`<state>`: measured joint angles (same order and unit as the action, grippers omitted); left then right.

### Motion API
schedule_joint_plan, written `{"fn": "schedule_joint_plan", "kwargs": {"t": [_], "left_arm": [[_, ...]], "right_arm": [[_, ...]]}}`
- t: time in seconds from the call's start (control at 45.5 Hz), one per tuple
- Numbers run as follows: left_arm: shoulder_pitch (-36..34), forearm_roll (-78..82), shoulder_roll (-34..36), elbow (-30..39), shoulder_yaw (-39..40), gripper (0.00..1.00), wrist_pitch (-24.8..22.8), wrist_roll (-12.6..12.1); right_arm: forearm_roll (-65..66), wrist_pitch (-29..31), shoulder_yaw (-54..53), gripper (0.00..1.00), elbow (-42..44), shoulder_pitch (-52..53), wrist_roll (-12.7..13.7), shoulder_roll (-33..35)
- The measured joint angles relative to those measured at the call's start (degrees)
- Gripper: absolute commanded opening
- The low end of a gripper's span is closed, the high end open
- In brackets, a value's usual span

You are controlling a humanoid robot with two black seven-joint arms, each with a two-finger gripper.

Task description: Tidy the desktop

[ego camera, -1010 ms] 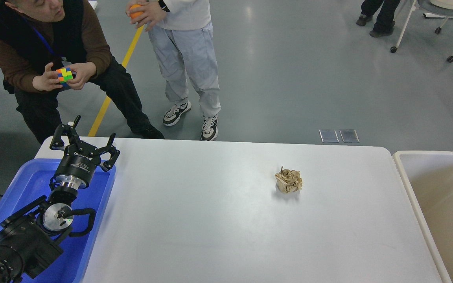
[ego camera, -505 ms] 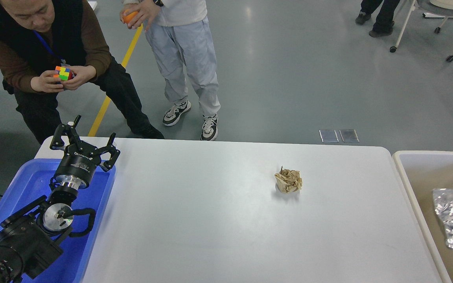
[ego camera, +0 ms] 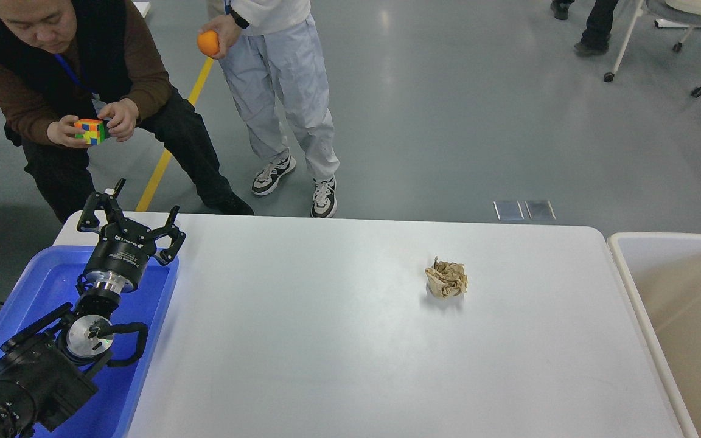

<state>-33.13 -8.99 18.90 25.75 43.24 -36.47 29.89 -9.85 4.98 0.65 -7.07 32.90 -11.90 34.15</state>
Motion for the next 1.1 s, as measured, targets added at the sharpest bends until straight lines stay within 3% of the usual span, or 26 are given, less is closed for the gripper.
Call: {"fn": "schedule_joint_plan", "kwargs": {"t": [0.242,0.439,0.812,1.098], "left_arm": [[-0.03,0.0,0.0,0.0,0.0,1.0,0.0,0.0],[-0.07,0.02,0.0,0.0,0.0,1.0,0.0,0.0],[-0.09,-0.02,0.0,0.0,0.0,1.0,-0.01,0.03],[-0.09,-0.05,0.0,0.0,0.0,1.0,-0.09,0.09]], "right_arm": [[-0.19,7.04,-21.71,0.99,-0.63,4.86,0.2,-0.08],[-0.31,12.19,-31.21,1.0,-3.27,8.54,0.09,-0.86],[-0.39,18.2,-37.37,1.0,-14.63,11.98,0.05,-3.72],[0.02,21.63,-38.28,1.0,-19.19,12.72,-0.11,-11.09]]}}
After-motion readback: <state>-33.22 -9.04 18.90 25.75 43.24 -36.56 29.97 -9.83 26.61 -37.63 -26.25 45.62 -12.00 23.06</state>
